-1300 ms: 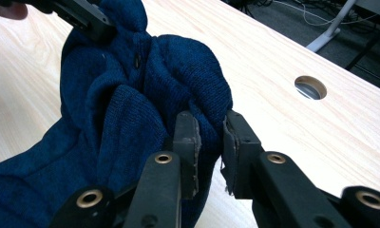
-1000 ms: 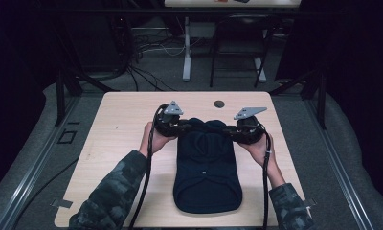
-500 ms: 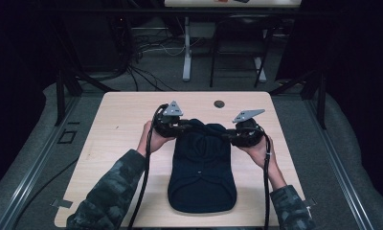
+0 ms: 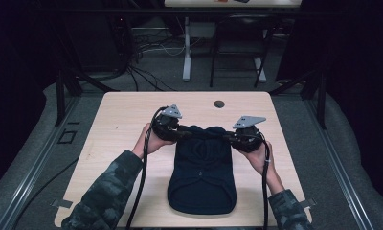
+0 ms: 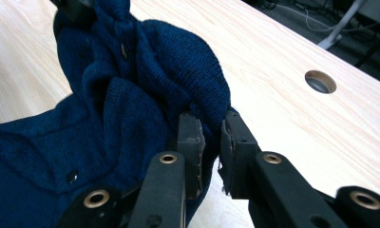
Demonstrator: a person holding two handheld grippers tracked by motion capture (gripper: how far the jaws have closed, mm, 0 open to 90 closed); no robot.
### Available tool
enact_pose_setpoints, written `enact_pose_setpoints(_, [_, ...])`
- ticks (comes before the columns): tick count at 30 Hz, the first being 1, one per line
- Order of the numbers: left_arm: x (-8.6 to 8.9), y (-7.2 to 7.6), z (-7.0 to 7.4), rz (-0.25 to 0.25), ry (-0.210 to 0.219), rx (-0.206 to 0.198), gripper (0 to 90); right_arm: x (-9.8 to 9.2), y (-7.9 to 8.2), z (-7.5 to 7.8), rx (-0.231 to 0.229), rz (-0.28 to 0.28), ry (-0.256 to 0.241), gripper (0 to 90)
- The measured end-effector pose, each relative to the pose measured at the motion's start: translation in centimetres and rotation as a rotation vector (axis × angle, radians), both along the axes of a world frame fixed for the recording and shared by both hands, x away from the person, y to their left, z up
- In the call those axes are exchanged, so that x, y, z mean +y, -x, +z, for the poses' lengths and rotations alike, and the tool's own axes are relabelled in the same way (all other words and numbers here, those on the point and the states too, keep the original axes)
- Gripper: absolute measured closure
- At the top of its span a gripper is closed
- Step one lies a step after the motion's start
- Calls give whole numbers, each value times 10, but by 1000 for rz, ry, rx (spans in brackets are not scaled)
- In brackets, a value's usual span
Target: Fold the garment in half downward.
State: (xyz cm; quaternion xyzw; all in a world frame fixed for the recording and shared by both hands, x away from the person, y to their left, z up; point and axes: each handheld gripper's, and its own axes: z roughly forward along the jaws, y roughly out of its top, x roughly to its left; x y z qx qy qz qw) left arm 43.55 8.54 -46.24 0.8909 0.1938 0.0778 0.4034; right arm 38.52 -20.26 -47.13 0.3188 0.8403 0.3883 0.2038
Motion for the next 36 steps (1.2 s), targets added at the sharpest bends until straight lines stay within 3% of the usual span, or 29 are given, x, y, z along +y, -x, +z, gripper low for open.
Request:
enact_pose_setpoints(5, [2, 1, -4, 18, 12, -27, 713, 2, 2, -4, -17, 21, 8, 766])
enact_pose_setpoints(13, [1, 4, -2, 14, 10, -75, 724, 2, 1, -6, 45, 41, 26, 675])
enact_pose_setpoints(18, [-2, 7, -1, 6, -18, -95, 711, 2, 3, -9, 62, 54, 52, 723])
enact_pose_setpoints(24, [-2, 9, -2, 8, -25, -85, 629, -1, 7, -13, 42, 53, 43, 757])
enact_pose_setpoints(28, [-1, 14, -6, 4, -38, -91, 621, 0, 10, -14, 35, 58, 39, 757])
enact_pose_setpoints(31, [3, 17, -8, 5, -27, -82, 618, 2, 14, -15, 25, 62, 51, 755])
enact_pose_setpoints(36, [6, 23, -8, 7, -19, -104, 624, 3, 20, -12, -3, 66, 66, 754])
